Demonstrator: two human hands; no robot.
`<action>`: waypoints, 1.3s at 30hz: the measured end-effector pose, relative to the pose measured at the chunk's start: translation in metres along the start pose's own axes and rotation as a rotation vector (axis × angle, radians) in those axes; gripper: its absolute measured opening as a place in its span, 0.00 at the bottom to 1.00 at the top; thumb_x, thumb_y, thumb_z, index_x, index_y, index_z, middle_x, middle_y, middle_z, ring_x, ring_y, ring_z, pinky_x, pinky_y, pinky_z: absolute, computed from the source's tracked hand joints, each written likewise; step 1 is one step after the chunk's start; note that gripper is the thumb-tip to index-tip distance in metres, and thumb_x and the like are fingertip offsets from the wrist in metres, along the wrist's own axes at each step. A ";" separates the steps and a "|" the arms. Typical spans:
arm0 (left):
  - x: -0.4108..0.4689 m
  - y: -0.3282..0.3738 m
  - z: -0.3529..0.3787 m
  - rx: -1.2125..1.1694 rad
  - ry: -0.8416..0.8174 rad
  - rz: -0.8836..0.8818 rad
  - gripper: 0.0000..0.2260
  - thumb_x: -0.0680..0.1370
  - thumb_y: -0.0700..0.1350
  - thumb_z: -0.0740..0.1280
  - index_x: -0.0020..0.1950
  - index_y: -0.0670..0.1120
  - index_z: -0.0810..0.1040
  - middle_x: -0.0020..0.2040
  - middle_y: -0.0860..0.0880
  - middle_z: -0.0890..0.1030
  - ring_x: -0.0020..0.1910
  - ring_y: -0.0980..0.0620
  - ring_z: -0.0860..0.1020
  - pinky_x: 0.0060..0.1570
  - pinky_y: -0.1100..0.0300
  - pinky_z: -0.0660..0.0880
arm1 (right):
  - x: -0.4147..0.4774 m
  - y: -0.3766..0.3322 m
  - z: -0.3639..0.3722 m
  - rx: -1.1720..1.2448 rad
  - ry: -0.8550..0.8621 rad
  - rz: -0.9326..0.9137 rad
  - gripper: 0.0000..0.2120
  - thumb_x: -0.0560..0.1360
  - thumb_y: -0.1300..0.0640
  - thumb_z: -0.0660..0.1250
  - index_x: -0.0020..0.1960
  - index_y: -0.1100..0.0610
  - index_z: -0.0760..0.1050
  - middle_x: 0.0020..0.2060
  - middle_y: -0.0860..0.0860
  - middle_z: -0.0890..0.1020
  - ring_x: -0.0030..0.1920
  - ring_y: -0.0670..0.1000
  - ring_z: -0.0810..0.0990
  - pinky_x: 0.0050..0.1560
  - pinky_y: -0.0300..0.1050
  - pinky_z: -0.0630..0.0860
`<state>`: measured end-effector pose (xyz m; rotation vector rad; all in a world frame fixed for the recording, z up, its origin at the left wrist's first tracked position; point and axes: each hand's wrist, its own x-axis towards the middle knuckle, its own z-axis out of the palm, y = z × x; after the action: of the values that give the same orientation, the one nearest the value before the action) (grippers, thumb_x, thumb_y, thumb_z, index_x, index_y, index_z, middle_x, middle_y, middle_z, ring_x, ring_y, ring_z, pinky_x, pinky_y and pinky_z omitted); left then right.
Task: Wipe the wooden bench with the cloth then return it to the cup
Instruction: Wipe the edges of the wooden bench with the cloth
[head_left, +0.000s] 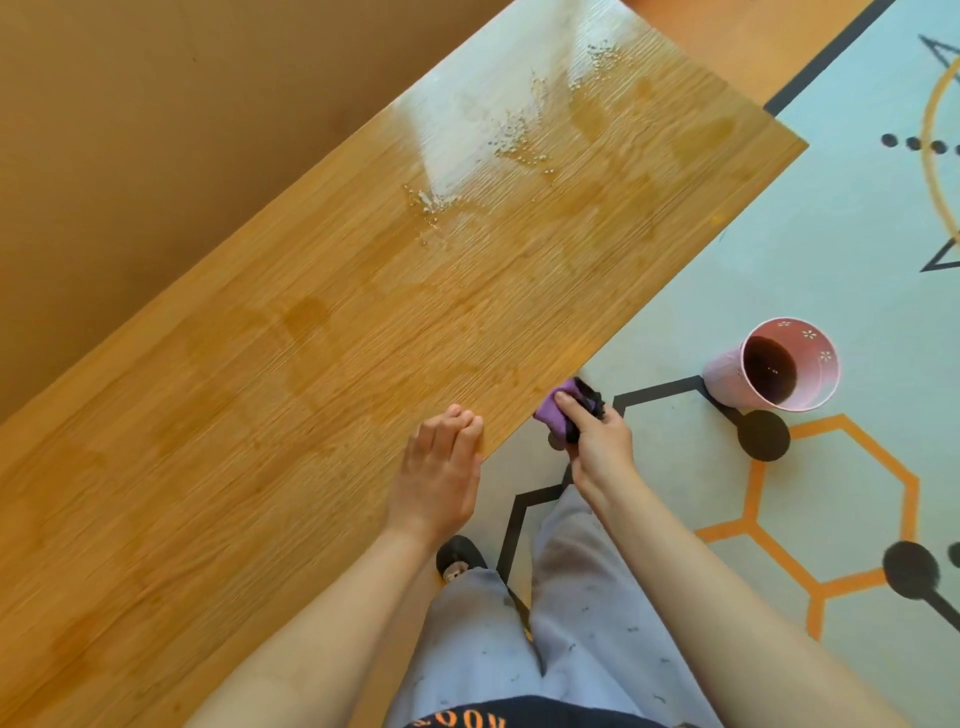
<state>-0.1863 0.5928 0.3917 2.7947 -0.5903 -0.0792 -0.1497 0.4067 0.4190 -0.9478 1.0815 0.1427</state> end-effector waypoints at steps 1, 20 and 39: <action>0.001 0.000 0.001 0.002 0.005 0.005 0.18 0.77 0.48 0.59 0.65 0.43 0.67 0.61 0.47 0.67 0.63 0.47 0.67 0.60 0.50 0.73 | 0.011 -0.015 -0.001 0.026 0.018 -0.009 0.07 0.72 0.68 0.69 0.45 0.57 0.77 0.44 0.55 0.81 0.48 0.54 0.80 0.57 0.48 0.76; 0.052 0.043 -0.013 -0.187 0.110 -0.194 0.13 0.77 0.48 0.59 0.56 0.43 0.73 0.53 0.47 0.75 0.55 0.51 0.69 0.57 0.57 0.66 | 0.090 -0.117 -0.024 0.030 0.039 -0.109 0.07 0.73 0.67 0.69 0.45 0.57 0.75 0.42 0.52 0.80 0.44 0.49 0.80 0.52 0.43 0.78; 0.185 0.125 0.035 0.052 0.144 -0.543 0.11 0.76 0.50 0.58 0.54 0.44 0.66 0.55 0.41 0.72 0.56 0.41 0.69 0.55 0.45 0.70 | 0.164 -0.213 -0.048 -0.087 0.018 -0.178 0.08 0.72 0.64 0.71 0.50 0.58 0.76 0.44 0.51 0.81 0.49 0.50 0.80 0.56 0.44 0.76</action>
<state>-0.0694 0.3998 0.3946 2.8967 0.2111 0.0289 0.0119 0.1871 0.4066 -1.1208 1.0089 0.0354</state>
